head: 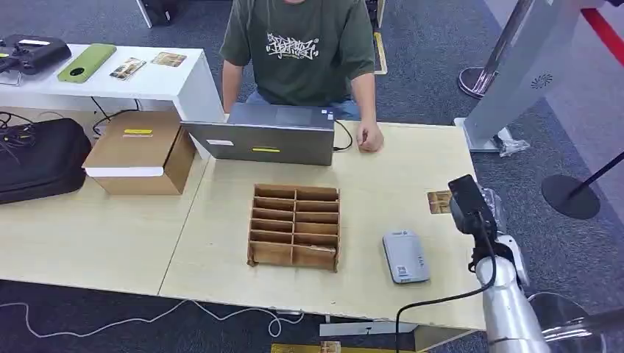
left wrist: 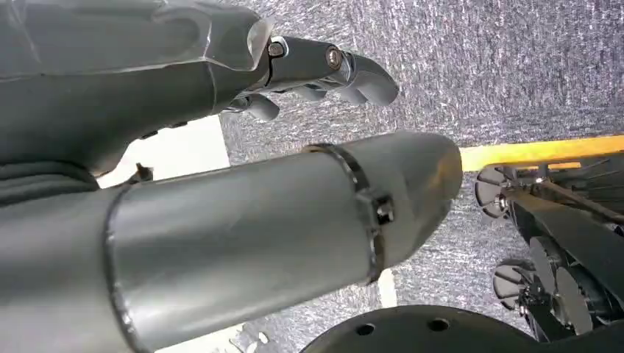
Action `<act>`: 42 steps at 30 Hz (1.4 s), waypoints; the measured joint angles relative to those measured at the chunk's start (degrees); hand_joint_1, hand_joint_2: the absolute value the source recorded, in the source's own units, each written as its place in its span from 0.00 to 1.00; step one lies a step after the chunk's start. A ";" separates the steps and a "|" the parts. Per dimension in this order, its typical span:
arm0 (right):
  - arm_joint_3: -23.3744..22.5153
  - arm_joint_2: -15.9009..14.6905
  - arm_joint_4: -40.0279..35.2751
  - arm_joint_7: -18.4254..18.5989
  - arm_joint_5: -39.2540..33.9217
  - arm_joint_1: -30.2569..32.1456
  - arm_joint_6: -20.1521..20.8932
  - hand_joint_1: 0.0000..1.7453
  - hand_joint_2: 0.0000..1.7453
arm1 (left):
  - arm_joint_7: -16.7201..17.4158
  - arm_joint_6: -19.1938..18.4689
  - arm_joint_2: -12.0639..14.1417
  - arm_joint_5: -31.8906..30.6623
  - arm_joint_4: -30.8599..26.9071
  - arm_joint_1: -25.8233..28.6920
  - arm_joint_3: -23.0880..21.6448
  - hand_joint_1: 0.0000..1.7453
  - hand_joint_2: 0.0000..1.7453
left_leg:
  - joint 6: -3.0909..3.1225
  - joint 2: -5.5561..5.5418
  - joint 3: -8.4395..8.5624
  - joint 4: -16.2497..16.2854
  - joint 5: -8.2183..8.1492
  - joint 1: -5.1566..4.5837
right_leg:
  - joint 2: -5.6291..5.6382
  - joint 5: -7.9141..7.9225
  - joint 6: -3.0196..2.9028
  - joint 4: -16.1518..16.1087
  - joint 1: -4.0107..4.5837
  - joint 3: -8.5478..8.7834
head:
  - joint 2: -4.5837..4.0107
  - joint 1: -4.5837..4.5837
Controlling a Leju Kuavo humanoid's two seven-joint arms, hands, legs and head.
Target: Pass the card to the sensor for recognition and then transmit it.
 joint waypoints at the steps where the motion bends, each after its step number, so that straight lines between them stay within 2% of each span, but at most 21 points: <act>1: -0.20 0.02 -0.96 0.20 -0.24 1.08 0.24 1.00 1.00 | 0.00 0.00 -0.02 0.02 0.00 0.01 0.00 0.00 0.00 | 0.00 0.00 -0.01 0.00 0.00 0.00 | 0.00 0.00 0.00 0.00 0.00 0.00 | 0.00 0.00; 7: -1.07 1.00 -8.40 2.25 0.83 8.00 1.44 1.00 1.00 | 0.00 0.00 -0.09 0.24 0.02 -0.01 0.00 0.00 0.00 | 0.01 0.02 -0.02 -0.01 -0.01 0.00 | 0.01 -0.01 0.00 0.00 0.00 -0.01 | 0.00 0.00; 17: -1.92 3.80 -16.15 4.35 1.84 15.12 2.23 1.00 1.00 | 0.00 0.00 -0.09 -0.04 0.00 -0.03 0.00 0.00 0.00 | 0.02 0.05 -0.02 -0.01 -0.02 0.00 | 0.01 -0.02 0.00 0.00 0.00 -0.02 | 0.00 0.00; 29: -0.20 9.77 -16.65 4.11 1.75 15.10 2.16 1.00 1.00 | 0.00 0.46 -0.39 -0.13 0.02 -0.14 0.00 0.00 0.00 | 0.00 0.07 -0.02 -0.02 0.00 0.01 | 0.03 -0.02 -0.01 0.02 0.00 -0.01 | 0.00 0.00; 42: 0.83 10.84 -14.57 4.61 0.99 14.11 2.12 1.00 1.00 | -0.11 0.70 -0.57 -0.50 0.02 -0.14 0.00 0.00 0.00 | 0.00 0.07 -0.03 -0.02 0.00 0.00 | 0.03 -0.01 0.00 0.02 0.00 -0.01 | 0.00 0.00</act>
